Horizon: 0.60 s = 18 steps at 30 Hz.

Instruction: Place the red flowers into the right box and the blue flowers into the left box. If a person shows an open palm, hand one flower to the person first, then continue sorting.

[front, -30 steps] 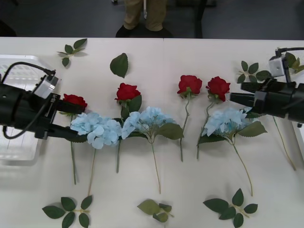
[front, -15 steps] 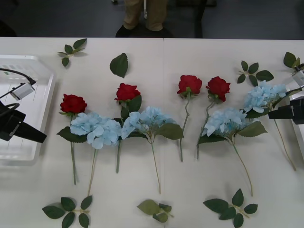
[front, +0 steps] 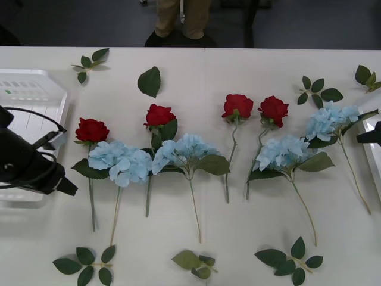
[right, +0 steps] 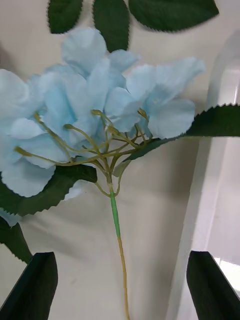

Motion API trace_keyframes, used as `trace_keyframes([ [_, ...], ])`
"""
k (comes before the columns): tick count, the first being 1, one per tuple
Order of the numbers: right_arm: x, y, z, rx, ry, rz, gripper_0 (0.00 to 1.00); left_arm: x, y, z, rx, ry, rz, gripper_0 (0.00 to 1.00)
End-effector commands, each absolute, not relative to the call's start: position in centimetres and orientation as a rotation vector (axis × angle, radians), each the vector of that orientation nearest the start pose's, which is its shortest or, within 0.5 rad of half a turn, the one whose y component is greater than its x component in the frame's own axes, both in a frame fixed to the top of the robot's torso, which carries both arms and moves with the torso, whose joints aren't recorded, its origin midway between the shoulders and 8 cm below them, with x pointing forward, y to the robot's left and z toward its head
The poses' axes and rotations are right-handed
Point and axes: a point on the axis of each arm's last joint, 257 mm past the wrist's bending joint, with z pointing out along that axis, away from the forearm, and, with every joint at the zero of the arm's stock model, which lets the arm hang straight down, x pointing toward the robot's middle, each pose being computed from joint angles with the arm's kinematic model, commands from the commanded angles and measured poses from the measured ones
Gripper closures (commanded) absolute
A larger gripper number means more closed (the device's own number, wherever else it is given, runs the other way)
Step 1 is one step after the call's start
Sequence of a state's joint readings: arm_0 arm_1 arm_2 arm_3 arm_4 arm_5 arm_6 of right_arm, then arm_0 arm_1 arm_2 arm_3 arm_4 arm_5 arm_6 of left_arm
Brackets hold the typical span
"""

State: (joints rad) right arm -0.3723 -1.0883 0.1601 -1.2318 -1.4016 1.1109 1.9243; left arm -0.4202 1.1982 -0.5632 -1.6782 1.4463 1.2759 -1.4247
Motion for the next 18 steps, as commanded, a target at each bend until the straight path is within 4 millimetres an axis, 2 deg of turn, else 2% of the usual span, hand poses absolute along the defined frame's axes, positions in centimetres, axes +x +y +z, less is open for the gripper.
trace_keyframes([
  [1,50.7,-42.6,-24.5,-0.245,2.528,0.219,0.25,38.4,27.7,-29.5,0.261,2.948,-0.306,0.12],
  [4,50.9,-41.6,-25.8,-0.264,2.534,0.208,0.25,38.9,26.2,-29.9,0.18,2.931,-0.252,0.12],
  [8,51.3,-41.0,-26.5,-0.293,2.527,0.173,0.25,39.9,25.5,-30.6,0.136,2.9,-0.174,0.12],
  [10,51.6,-40.6,-26.8,-0.321,2.521,0.142,0.25,41.0,25.7,-30.8,0.121,2.866,-0.114,0.12],
  [15,52.5,-40.4,-27.3,-0.352,2.495,0.076,0.26,43.7,27.8,-31.2,0.178,2.758,0.077,0.12],
  [18,52.9,-40.4,-27.8,-0.364,2.485,0.033,0.31,44.4,28.1,-31.8,0.177,2.747,0.098,0.12],
])
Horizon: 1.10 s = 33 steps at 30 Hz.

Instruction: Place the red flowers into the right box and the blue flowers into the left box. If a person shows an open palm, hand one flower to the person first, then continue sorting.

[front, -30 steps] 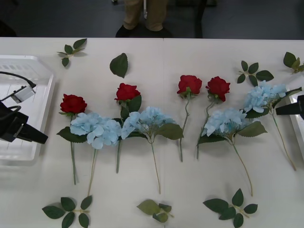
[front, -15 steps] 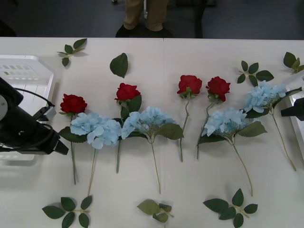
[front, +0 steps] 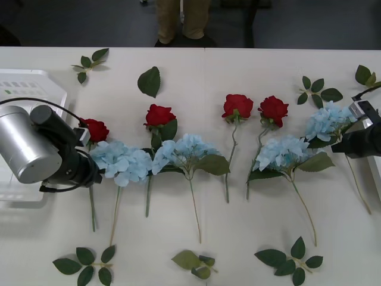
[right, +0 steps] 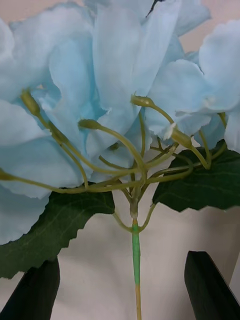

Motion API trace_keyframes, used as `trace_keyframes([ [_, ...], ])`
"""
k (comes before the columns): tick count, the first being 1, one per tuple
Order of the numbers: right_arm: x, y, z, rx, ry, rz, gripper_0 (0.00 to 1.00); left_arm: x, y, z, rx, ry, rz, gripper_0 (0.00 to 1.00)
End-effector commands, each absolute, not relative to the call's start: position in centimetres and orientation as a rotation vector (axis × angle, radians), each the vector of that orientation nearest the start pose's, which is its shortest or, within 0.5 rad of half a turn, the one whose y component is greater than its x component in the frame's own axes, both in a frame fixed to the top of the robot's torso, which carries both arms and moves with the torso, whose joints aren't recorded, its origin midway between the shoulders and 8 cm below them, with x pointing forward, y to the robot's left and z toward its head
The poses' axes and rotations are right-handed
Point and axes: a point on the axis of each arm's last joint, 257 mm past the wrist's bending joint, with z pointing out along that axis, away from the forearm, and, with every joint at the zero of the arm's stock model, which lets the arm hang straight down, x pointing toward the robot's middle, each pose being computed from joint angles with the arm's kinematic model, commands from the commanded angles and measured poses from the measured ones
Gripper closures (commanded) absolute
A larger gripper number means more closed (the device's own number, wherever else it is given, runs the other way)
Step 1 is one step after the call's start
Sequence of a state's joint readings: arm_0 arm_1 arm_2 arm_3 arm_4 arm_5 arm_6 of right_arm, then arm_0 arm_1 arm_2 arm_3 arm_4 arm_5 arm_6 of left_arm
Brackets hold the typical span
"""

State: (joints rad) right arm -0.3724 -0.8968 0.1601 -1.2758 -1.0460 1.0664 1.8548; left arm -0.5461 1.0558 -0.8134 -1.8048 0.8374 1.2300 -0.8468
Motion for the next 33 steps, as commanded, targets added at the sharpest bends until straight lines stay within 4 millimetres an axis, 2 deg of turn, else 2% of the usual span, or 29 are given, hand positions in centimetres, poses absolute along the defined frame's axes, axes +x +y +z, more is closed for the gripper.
trace_keyframes([
  [1,53.0,-40.5,-28.0,-0.368,2.485,0.019,0.32,44.6,28.1,-32.0,0.174,2.743,0.092,0.12],
  [7,52.9,-40.2,-28.9,-0.394,2.492,-0.015,0.32,46.0,27.4,-33.6,0.137,2.729,0.061,0.12],
  [13,52.9,-39.7,-29.7,-0.417,2.496,-0.03,0.35,47.0,28.3,-34.6,0.174,2.691,0.144,0.12],
  [21,52.8,-39.2,-30.6,-0.452,2.503,-0.056,0.79,47.3,28.9,-35.1,0.213,2.666,0.174,0.12],
  [22,52.7,-39.2,-30.7,-0.456,2.504,-0.06,0.81,47.2,29.0,-35.4,0.22,2.665,0.178,0.17],
  [23,52.7,-39.1,-30.8,-0.458,2.506,-0.06,0.81,47.3,29.2,-35.5,0.221,2.661,0.178,0.27],
  [24,52.6,-39.1,-31.0,-0.461,2.507,-0.065,0.82,47.5,29.1,-35.9,0.228,2.65,0.167,0.75],
  [25,52.7,-39.0,-31.1,-0.463,2.506,-0.067,0.83,47.7,29.2,-36.2,0.231,2.644,0.162,0.97],
  [26,52.7,-39.0,-31.1,-0.464,2.506,-0.067,0.88,47.8,29.3,-36.4,0.236,2.64,0.16,1.0],
  [27,52.7,-39.0,-31.4,-0.458,2.507,-0.066,0.99,48.1,29.4,-36.6,0.24,2.629,0.154,1.0],
  [33,53.2,-39.2,-32.0,-0.448,2.484,-0.07,1.0,48.4,29.3,-37.0,0.245,2.62,0.144,1.0],
])
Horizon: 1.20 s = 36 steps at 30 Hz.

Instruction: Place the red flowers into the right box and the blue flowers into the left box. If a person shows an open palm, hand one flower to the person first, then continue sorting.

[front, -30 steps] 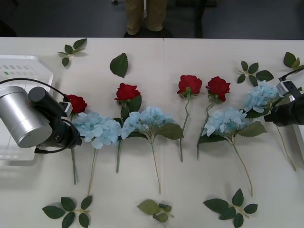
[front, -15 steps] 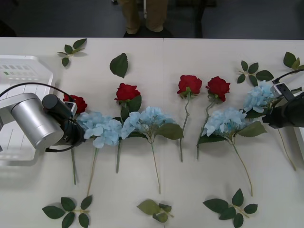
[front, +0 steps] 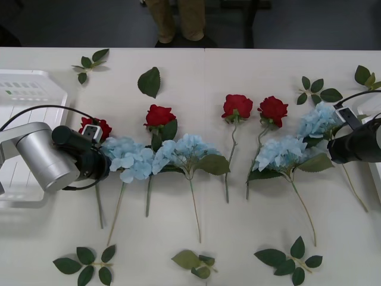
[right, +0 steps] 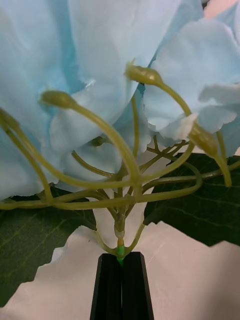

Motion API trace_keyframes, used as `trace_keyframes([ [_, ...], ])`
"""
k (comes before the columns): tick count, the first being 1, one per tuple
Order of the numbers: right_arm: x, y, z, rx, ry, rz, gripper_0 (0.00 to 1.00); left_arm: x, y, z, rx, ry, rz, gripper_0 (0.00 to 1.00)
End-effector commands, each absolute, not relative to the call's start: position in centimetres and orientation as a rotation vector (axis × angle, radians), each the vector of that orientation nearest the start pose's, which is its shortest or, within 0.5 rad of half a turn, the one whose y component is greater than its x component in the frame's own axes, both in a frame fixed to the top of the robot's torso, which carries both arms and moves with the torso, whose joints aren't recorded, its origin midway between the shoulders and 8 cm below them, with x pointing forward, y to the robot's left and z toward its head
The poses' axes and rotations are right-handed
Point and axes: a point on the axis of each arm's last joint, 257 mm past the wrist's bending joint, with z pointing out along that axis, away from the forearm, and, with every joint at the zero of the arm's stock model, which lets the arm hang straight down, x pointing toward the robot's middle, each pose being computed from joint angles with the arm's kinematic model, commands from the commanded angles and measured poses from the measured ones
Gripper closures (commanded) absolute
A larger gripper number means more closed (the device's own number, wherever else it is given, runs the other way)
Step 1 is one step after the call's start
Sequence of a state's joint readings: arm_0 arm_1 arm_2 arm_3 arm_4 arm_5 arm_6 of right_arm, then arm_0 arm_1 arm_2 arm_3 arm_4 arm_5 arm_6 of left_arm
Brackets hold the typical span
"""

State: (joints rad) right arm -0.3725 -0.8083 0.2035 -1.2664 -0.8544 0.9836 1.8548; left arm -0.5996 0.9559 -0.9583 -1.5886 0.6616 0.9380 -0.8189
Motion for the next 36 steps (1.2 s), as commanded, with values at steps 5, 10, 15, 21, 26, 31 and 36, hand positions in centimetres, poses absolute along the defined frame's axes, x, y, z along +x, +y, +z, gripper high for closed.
trace_keyframes([
  [5,53.3,-39.0,-31.9,-0.448,2.482,-0.058,1.0,48.3,29.1,-37.2,0.249,2.622,0.139,1.0],
  [10,53.5,-38.2,-29.7,-0.449,2.46,-0.003,1.0,48.4,28.9,-37.0,0.28,2.613,0.144,1.0],
  [15,52.7,-37.0,-25.2,-0.444,2.458,0.124,1.0,48.8,29.1,-36.0,0.309,2.607,0.149,1.0],
  [21,51.8,-32.6,-19.6,-0.361,2.365,0.522,1.0,48.5,29.6,-31.9,0.368,2.655,0.131,1.0],
  [26,51.6,-27.8,-14.2,-0.318,2.212,0.842,1.0,47.4,29.9,-26.1,0.43,2.699,0.089,1.0],
  [31,50.9,-22.9,-9.3,-0.308,2.059,1.11,1.0,46.8,30.8,-21.2,0.468,2.75,0.028,1.0],
  [36,50.4,-17.0,-6.0,-0.346,1.928,1.259,1.0,46.9,28.9,-16.5,0.581,2.702,-0.137,1.0],
])
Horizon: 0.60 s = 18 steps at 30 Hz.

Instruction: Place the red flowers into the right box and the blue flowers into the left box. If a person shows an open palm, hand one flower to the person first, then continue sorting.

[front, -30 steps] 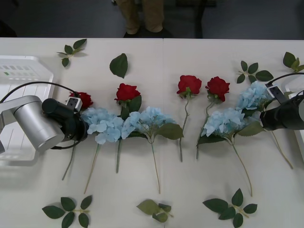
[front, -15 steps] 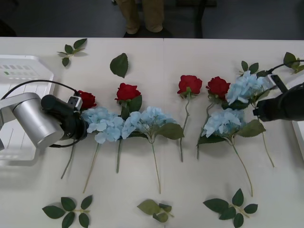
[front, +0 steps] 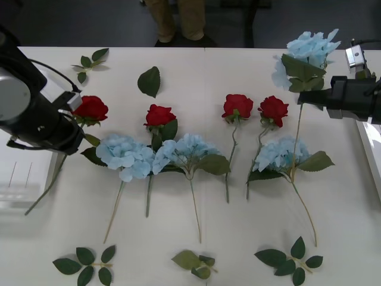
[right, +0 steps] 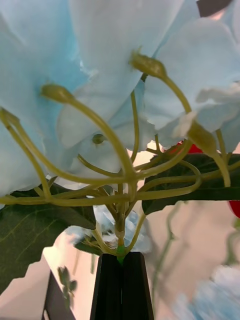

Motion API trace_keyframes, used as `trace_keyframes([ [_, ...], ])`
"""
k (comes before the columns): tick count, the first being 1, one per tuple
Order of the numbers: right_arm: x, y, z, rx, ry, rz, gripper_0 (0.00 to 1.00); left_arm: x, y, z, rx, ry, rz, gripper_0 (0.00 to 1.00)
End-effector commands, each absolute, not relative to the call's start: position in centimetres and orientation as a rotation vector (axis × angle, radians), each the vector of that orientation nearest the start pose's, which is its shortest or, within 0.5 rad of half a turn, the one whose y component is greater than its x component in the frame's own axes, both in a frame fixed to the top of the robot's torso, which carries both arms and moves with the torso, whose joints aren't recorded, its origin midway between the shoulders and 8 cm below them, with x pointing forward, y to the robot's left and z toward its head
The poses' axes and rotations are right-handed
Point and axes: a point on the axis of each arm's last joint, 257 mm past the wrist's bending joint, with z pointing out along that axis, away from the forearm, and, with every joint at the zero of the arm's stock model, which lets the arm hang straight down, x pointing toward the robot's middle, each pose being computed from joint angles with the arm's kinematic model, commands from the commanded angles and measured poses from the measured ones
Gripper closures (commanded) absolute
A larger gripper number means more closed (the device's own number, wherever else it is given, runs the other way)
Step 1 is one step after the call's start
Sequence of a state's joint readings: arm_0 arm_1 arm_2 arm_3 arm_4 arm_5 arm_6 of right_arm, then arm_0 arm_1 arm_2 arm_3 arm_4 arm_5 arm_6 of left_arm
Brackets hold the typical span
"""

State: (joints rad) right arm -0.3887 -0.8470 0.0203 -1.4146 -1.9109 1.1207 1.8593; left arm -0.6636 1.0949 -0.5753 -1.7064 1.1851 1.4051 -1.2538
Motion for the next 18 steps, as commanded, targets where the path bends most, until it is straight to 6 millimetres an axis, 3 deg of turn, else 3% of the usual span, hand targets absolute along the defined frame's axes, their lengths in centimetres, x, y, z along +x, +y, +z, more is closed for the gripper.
trace_keyframes([
  [1,50.4,-16.5,-5.8,-0.35,1.917,1.266,1.0,47.1,28.4,-16.0,0.601,2.686,-0.163,1.0],
  [5,50.6,-12.5,-3.8,-0.357,1.832,1.322,1.0,47.7,23.6,-13.3,0.748,2.536,-0.355,1.0],
  [10,50.9,-11.6,-3.4,-0.343,1.818,1.322,1.0,47.4,16.4,-11.3,0.912,2.32,-0.653,1.0],
  [13,51.3,-12.9,-4.8,-0.376,1.872,1.226,1.0,47.5,12.7,-9.9,0.999,2.151,-0.789,1.0],
  [14,51.6,-14.4,-6.2,-0.395,1.925,1.152,1.0,47.5,10.8,-9.1,1.034,2.057,-0.855,1.0],
  [18,52.1,-19.6,-9.7,-0.414,2.08,0.965,1.0,47.3,7.0,-7.5,1.055,1.856,-0.993,1.0],
])
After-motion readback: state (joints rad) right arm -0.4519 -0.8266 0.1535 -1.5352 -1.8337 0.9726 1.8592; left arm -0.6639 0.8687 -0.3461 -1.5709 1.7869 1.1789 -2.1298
